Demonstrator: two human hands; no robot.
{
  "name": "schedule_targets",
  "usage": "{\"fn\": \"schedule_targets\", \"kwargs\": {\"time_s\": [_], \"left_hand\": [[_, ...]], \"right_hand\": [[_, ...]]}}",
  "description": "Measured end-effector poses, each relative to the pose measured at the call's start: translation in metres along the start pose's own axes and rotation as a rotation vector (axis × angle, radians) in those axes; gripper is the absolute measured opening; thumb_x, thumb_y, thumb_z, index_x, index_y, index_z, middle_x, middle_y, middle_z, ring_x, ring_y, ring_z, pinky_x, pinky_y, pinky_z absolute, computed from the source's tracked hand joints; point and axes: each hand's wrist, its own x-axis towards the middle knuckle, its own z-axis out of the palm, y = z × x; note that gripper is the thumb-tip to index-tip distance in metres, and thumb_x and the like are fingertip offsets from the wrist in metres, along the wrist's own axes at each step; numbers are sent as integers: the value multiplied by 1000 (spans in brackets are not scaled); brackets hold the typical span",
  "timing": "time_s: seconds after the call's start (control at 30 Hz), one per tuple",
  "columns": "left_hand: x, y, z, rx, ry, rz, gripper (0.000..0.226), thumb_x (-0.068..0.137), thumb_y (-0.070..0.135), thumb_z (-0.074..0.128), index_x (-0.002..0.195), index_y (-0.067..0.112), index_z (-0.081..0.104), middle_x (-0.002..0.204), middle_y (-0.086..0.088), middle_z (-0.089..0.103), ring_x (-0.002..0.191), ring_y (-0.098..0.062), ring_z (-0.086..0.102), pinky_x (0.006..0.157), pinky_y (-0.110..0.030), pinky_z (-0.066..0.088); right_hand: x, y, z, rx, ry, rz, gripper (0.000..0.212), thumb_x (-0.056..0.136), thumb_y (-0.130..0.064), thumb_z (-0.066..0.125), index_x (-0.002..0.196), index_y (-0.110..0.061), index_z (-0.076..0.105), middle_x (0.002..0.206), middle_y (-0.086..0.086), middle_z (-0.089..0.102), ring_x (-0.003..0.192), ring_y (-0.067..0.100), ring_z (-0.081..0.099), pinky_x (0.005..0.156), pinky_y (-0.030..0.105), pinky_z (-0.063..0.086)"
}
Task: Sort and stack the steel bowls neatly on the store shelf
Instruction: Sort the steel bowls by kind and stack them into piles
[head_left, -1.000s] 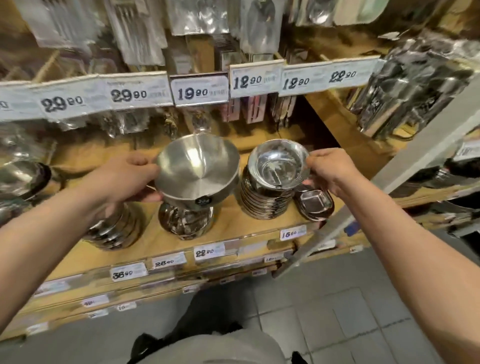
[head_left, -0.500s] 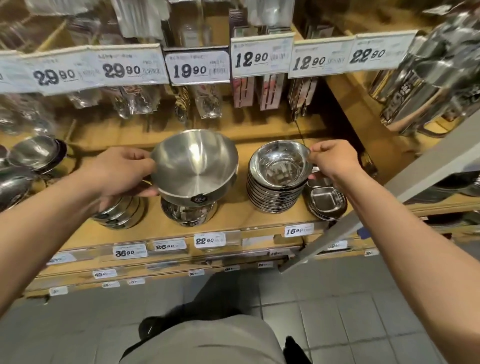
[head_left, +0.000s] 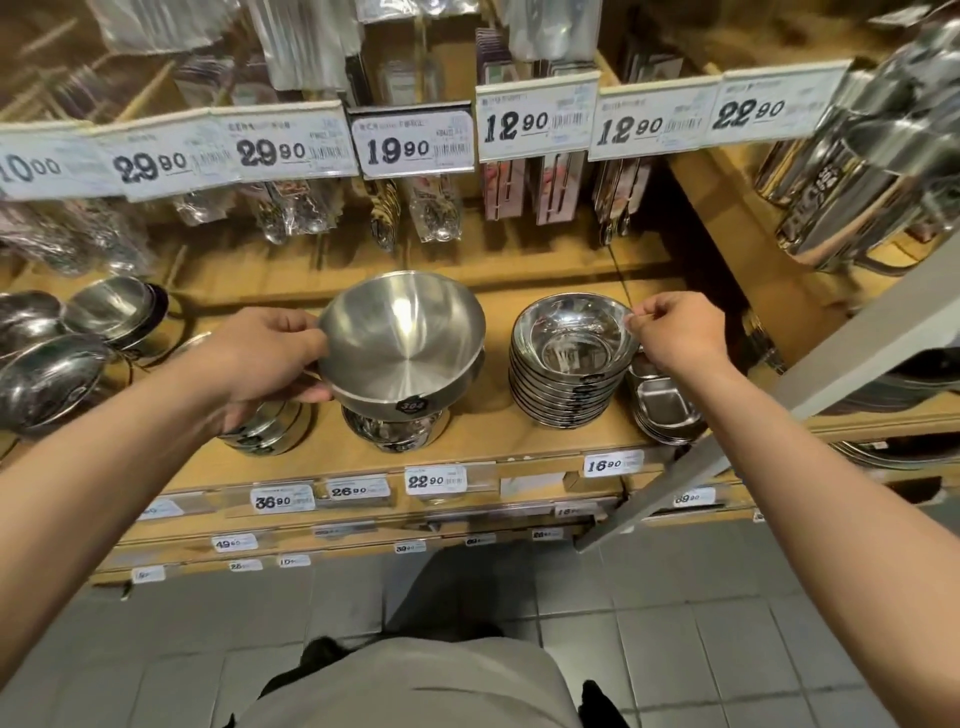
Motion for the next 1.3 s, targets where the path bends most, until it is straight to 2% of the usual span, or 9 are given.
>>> {"fn": "schedule_targets", "kwargs": {"time_s": [0.13,0.3,0.47,0.57,0.67,0.83,1.0,1.3], "left_hand": [[0,1,-2,-13,-3,13,21,99,1,56,96,14,72,94,-18,74,54,-17,72,48,-20,58],[-1,2,-2,-18,-10,25,24,98,0,56,91,14,74,92,-16,73,52,-16,71,45,-18,55],[-2,-4,-6,5,-21,21,21,97,0,56,97,10,74,92,-15,73,62,-20,71,51,-21,60],[-5,-9,-10,9,-16,18,22,98,0,55,95,10,74,84,-16,74,63,-22,70,51,-22,60],[-9,-13,-14,-8,-8,9,22,98,-1,53,94,8,73,71,-12,74,55,-19,70,47,-21,58],[-16,-19,-19,-21,8,5,22,98,-2,53,96,8,72,66,-10,72,49,-15,68,44,-19,54],[-23,-23,-23,-19,19,9,23,98,-2,52,89,9,70,59,-7,71,46,-14,67,41,-18,52],[-29,-25,-22,-15,1,9,23,98,-3,52,89,9,69,58,-5,71,44,-14,67,39,-17,50]], "right_hand": [[-9,3,5,-36,51,-59,17,96,-17,65,81,-15,70,94,6,71,89,23,63,80,30,47],[-13,6,9,-87,123,-81,21,98,-15,58,93,-7,77,94,12,74,86,27,63,78,26,41],[-17,9,15,-101,174,-93,23,98,-14,55,96,-6,76,96,14,74,87,29,65,80,33,49],[-18,10,18,-106,200,-91,24,97,-13,53,94,-7,76,93,14,74,83,28,63,76,31,47],[-19,10,20,-102,208,-89,23,96,-12,52,90,-7,74,88,14,72,81,28,62,73,31,44],[-19,8,23,-98,230,-55,22,94,-10,52,86,-6,72,84,12,69,78,25,58,72,29,40],[-20,8,22,-96,219,-51,22,94,-11,53,83,-5,70,83,13,68,79,26,60,71,33,45],[-24,4,18,-168,179,-11,24,100,-14,50,102,-1,71,106,20,71,105,38,64,81,31,43]]}}
